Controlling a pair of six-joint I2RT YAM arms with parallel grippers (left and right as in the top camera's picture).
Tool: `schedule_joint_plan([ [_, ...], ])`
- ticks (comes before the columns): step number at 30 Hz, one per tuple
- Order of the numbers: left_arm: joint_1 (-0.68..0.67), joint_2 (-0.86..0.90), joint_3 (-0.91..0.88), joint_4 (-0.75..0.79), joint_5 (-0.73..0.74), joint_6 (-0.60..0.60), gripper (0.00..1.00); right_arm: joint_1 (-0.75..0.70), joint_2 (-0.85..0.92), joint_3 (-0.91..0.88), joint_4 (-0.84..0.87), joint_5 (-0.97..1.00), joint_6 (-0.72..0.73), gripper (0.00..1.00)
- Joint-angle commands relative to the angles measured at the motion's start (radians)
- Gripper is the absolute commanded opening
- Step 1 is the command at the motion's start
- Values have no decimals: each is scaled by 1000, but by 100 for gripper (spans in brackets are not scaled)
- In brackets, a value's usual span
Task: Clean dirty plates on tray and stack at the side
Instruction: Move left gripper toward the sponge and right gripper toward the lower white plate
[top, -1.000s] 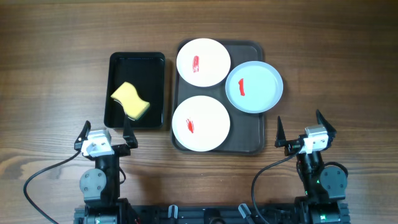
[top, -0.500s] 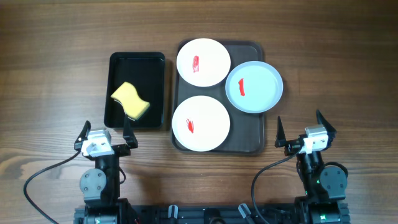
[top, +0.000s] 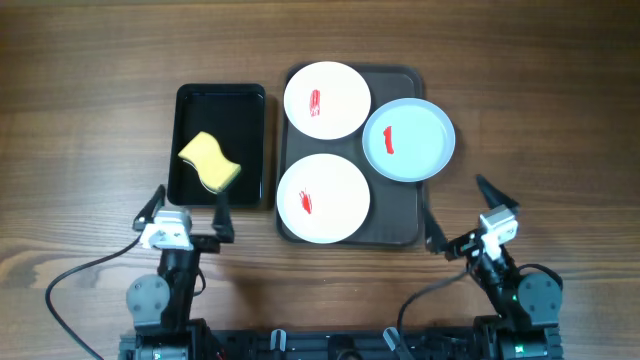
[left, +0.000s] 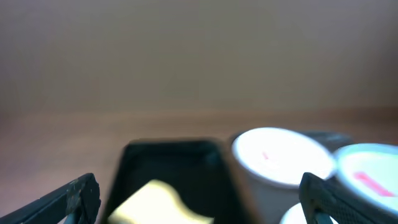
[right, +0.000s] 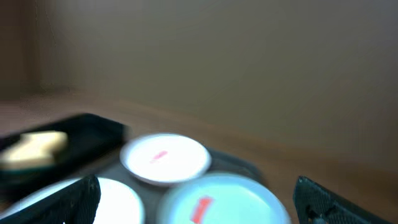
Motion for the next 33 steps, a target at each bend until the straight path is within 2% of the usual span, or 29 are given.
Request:
schedule_joint_plan([
  [1, -2, 0, 2, 98, 267, -3, 100, 5, 4, 26, 47, -214, 34, 100],
  [3, -2, 0, 24, 115, 309, -14, 100, 5, 4, 79, 51, -216, 31, 100],
  [6, -2, 14, 85, 98, 315, -119, 100, 5, 5, 156, 49, -216, 29, 100],
  [10, -2, 69, 185, 40, 332, -182, 100, 5, 38, 259, 27, -217, 30, 100],
  [16, -2, 247, 417, -135, 397, -183, 100, 5, 166, 468, -135, -216, 61, 100],
  [20, -2, 425, 632, -342, 398, -183, 100, 5, 320, 646, -330, -217, 204, 100],
  [24, -2, 576, 808, -497, 397, -183, 100, 5, 467, 797, -526, -225, 231, 100],
  [28, -2, 668, 897, -553, 398, -183, 100, 5, 559, 879, -602, -291, 176, 100],
  [33, -2, 682, 903, -557, 428, -183, 100, 5, 583, 890, -613, -310, 181, 100],
])
